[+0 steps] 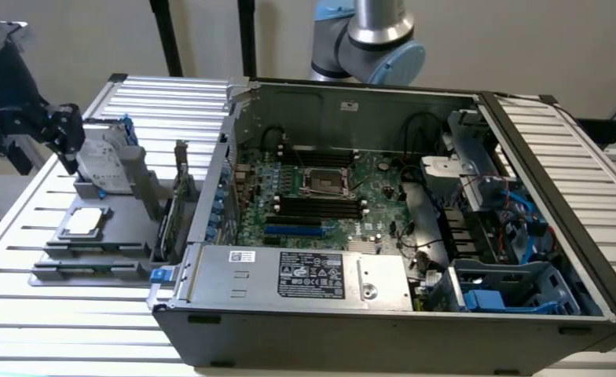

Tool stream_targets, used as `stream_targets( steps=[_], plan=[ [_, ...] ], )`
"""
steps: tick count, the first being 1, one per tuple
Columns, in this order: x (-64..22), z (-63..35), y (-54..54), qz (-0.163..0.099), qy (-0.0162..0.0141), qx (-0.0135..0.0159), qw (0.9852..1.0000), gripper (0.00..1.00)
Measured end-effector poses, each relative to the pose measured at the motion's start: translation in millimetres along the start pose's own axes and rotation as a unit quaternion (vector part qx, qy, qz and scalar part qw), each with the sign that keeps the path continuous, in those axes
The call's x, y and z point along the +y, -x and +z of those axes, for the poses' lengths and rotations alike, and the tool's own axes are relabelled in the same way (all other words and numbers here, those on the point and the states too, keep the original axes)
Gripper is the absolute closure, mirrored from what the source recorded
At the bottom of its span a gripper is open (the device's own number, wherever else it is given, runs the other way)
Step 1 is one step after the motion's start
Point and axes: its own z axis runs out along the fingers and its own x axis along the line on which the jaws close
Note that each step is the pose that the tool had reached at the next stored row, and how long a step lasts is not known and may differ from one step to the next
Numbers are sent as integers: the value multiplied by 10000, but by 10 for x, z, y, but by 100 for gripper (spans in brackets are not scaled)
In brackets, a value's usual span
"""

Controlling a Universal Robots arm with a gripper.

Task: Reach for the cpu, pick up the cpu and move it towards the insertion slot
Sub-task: 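Pick up the cpu and move it towards the insertion slot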

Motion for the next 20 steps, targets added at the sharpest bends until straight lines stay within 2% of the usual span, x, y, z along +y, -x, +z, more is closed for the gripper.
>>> stream_targets(
  steps=[9,20],
  plan=[
    [-111,163,-6,17,1,-2,10000,35],
    [-143,363,66,21,8,-3,10000,35]
  ],
)
